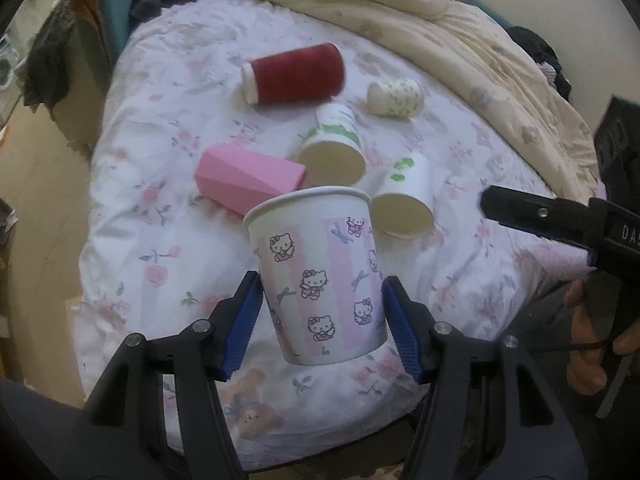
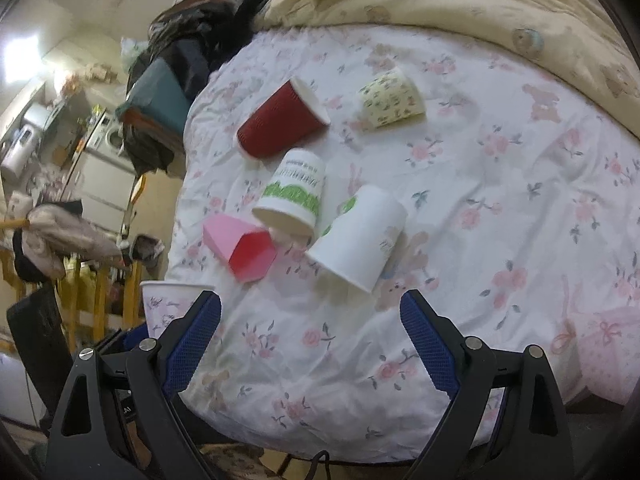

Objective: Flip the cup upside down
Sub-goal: 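Rotate the left gripper to turn the Hello Kitty cup rim-down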

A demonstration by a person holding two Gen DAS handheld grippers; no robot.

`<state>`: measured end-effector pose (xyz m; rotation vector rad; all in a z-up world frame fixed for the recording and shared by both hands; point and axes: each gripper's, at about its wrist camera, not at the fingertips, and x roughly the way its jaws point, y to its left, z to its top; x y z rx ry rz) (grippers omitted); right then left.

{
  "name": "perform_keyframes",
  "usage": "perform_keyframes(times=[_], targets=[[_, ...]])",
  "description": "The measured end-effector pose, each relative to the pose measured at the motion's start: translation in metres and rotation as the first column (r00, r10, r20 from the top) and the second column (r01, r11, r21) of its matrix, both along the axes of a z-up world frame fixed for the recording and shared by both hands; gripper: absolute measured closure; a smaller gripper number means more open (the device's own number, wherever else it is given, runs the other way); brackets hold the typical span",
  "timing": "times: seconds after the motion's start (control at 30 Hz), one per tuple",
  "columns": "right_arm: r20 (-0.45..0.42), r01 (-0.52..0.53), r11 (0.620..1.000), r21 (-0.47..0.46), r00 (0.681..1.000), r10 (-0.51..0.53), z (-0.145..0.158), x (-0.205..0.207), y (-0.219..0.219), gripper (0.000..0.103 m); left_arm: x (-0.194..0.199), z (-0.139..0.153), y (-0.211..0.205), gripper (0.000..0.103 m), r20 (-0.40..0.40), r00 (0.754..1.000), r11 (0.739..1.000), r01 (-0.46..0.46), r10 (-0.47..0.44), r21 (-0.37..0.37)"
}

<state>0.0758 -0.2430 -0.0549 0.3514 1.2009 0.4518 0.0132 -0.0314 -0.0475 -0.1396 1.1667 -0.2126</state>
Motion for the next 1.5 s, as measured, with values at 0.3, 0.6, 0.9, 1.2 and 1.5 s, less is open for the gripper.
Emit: perform_keyframes(times=[0.3,0.6,0.9,1.2,1.5], targets=[[-0.022,-0.142,0.988,0.065,0.989,0.143,-0.005,-0.008,0.03,0.01,-0.01,0.0,-0.027,0.046,-0.019,0.99,0.99,0.141,-0.142,-0.027],[-0.039,-0.125,0.991,0.036,0.991,0.127,-0.008,-0.009,0.031,0.01,-0.018,0.006,-0.039,0.046,0.013,0.98,0.979,0.201,-0.201,-0.027],[-0.129,-0.089,0.996,-0.005,0.988,0.087,-0.028,-0.005,0.023,0.01,-0.018,0.012,-0.037,0.049,0.039,0.979,0.979,0.199,-0.198,-0.035],[-0.049,0.085,0.996,0.015,0.995,-0.084,-0.006,0.001,-0.017,0.01,0.016,0.009,-0.021,0.05,-0.051,0.991,0.992,0.124,-0.122,0.022],[-0.084,0.248,0.965,0.082,0.967,-0.241,-0.005,-0.002,-0.077,0.01,0.077,-0.022,-0.036,0.05,-0.246,0.968,0.997,0.059,-0.043,0.058]])
